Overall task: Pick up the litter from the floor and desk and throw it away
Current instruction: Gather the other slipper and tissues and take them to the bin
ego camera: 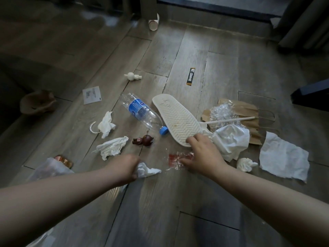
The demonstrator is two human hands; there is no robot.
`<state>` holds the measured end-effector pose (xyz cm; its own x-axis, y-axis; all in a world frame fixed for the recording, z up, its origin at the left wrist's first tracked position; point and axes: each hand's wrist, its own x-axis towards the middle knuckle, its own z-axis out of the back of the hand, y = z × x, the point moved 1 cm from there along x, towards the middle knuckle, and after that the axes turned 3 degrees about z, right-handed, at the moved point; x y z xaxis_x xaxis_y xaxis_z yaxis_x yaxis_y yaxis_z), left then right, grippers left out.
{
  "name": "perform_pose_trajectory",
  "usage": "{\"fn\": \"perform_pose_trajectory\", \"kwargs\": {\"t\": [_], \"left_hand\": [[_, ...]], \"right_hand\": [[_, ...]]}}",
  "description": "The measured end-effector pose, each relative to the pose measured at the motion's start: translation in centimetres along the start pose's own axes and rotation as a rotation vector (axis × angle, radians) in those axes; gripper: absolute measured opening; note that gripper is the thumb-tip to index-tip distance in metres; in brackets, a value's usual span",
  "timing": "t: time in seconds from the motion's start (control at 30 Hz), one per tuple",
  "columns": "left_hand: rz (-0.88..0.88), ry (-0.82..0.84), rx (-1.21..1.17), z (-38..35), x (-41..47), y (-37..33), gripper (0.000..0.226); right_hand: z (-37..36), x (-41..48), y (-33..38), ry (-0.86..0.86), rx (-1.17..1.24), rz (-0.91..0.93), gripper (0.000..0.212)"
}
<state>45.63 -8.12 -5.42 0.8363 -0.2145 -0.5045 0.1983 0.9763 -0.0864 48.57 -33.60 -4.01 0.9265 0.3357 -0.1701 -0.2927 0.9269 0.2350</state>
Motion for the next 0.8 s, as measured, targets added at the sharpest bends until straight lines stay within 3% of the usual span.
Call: {"fn": "perform_pose_trajectory", "kwargs": {"t": [0.1, 0.17, 0.3, 0.57, 0.8], "left_hand": [[0.051, -0.148, -0.078, 1.3, 0.1, 1.3, 0.019], [0.089, -0.262, -0.009, 2.0, 0.0, 2.4, 0.019], [0.194, -0.334, 0.095, 2.0, -0.1, 4.2, 0.04], [0.169, -0.129, -0.24, 0.3, -0.3, 5.1, 0.092], [0.158, -0.038, -0.171, -0.5, 0.0, 4.0, 0.09]], "right_hand": [[0.5, 1.8, -0.1, -0.001, 0.073, -0.093, 0.09], [0.6, 3.1, -0.1, 0.012, 0.102, -0.154, 0.101], [0.5, 5.3, 0.1, 0.038, 0.123, -0.212, 0.112], [-0.3, 5.9, -0.2, 0.066, 0.117, -0.28, 0.112], [0.5, 5.7, -1.1, 0.11, 0.193, -0.309, 0.121]]}}
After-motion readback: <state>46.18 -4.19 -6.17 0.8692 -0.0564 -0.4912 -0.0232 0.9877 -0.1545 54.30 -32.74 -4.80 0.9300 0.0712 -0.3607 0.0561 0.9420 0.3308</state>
